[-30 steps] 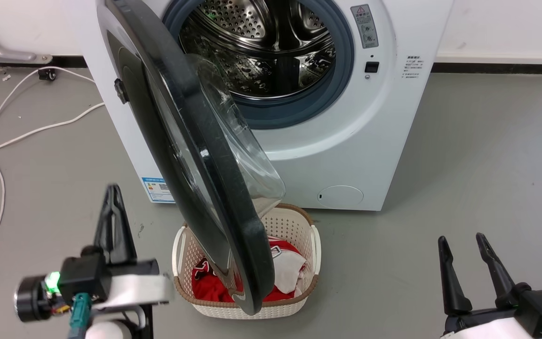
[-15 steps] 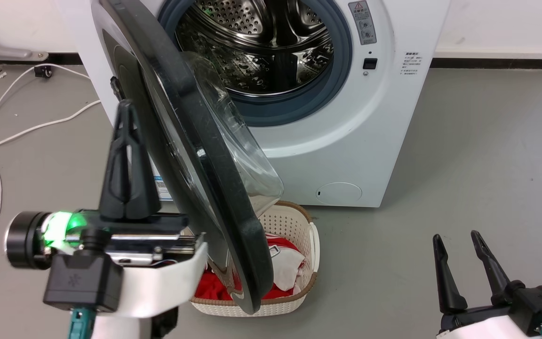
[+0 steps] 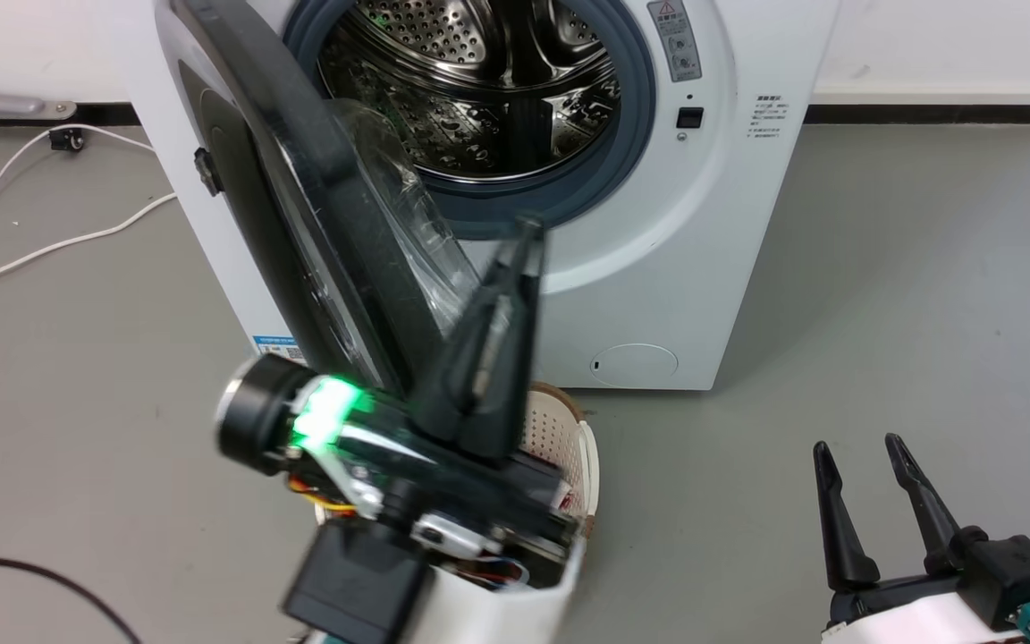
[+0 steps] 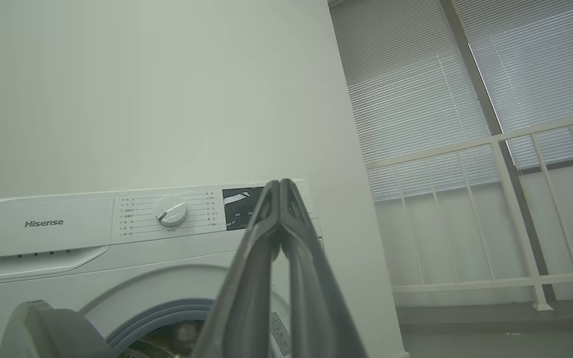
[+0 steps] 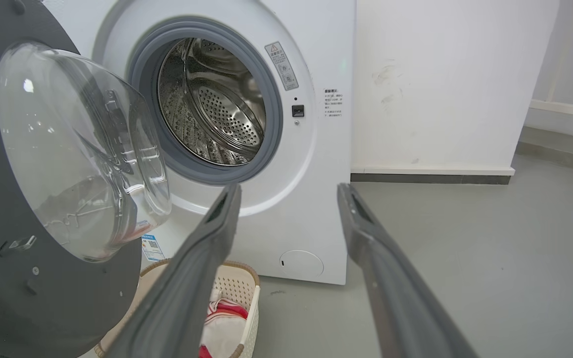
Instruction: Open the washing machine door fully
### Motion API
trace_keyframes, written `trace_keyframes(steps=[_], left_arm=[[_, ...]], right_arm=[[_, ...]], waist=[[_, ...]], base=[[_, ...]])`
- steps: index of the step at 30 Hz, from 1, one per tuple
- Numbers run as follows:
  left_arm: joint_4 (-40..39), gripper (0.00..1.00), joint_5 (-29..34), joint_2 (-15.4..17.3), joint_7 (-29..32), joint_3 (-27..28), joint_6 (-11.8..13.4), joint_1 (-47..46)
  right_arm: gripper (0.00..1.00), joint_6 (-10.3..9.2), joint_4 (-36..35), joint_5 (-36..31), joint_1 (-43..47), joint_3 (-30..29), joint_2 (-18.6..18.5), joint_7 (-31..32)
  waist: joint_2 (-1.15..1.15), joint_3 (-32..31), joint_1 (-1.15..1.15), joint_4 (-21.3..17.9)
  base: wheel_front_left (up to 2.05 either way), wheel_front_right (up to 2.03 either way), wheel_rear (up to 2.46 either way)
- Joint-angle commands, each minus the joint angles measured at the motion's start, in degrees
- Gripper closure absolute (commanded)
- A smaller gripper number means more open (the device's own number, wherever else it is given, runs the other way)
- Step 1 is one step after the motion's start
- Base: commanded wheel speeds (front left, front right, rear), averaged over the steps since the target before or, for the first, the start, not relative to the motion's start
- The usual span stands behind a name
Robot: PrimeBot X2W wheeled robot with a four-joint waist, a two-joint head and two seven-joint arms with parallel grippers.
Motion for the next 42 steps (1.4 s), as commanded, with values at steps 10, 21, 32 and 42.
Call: trace_keyframes(steps=[10, 21, 32, 42], left_arm=[[2.9, 1.00, -2.5, -0.1, -0.1, -11.2, 1.3, -2.2], [7.1, 1.00, -3.0, -0.1, -0.1, -16.1, 1.8, -0.6], [12.5, 1.00, -2.7, 0.8, -0.1, -16.3, 0.6, 4.5], [17.6, 1.00, -3.0, 1.8, -0.1, -12.2, 0.8, 8.5]], right_arm=[[0.00, -0.04, 0.5, 0.3, -1.0, 0.1, 0.2, -0.1], [0.00, -0.04, 0.9, 0.5, -0.9, 0.4, 0.2, -0.1], [0.00, -0.04, 1.4, 0.3, -1.6, 0.5, 0.2, -0.1], [0.00, -0.04, 2.3, 0.6, -2.4, 0.2, 0.2, -0.1]], waist=[[0.00, 0.1, 0.00, -1.2], [0.00, 0.2, 0.00, -0.8], [0.00, 1.1, 0.00, -0.1], [0.00, 2.7, 0.00, -0.5]], base=[[0.00, 0.00, 0.00], [0.00, 0.00, 0.00], [0.00, 0.00, 0.00], [0.00, 0.00, 0.00]])
